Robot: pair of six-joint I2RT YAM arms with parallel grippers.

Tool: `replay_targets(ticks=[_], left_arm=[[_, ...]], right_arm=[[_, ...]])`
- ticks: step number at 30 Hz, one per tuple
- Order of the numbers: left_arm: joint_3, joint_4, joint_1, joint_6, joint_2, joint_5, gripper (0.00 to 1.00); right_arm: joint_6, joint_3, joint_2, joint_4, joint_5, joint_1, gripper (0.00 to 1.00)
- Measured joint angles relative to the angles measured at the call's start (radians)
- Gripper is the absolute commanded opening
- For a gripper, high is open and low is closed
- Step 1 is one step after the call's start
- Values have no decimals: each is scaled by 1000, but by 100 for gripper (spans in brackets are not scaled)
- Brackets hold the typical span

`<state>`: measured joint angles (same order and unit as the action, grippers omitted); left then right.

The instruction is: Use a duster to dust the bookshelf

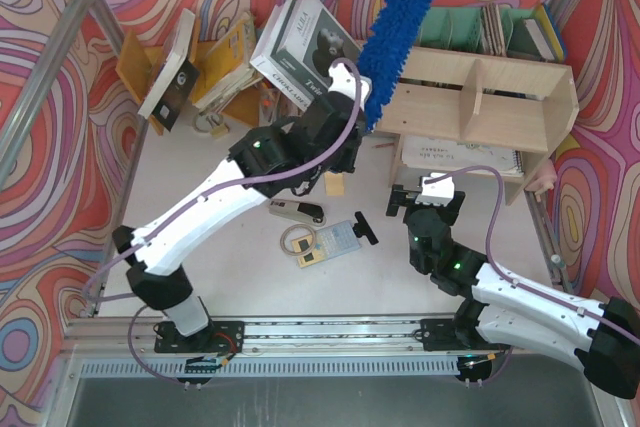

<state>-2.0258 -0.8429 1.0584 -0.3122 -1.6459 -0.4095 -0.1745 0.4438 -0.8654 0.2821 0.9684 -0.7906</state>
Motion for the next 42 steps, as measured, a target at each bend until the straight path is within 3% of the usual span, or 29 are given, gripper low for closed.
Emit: replay_targets(ticks=[8,16,29,42], left_arm=[[-286,-346,17,-148,-198,-33,0],[-368,-462,56,-171,-254,-32,0],[-465,-510,80,-178,-340,2,0],[-498,-477,170,-112,-353,65,0]], right_arm=[[-6,0,12,0,0,0,91],[-9,0,14,-3,0,0,91],[-10,0,14,-4,0,0,91],[-10,0,31,-4,0,0,91]])
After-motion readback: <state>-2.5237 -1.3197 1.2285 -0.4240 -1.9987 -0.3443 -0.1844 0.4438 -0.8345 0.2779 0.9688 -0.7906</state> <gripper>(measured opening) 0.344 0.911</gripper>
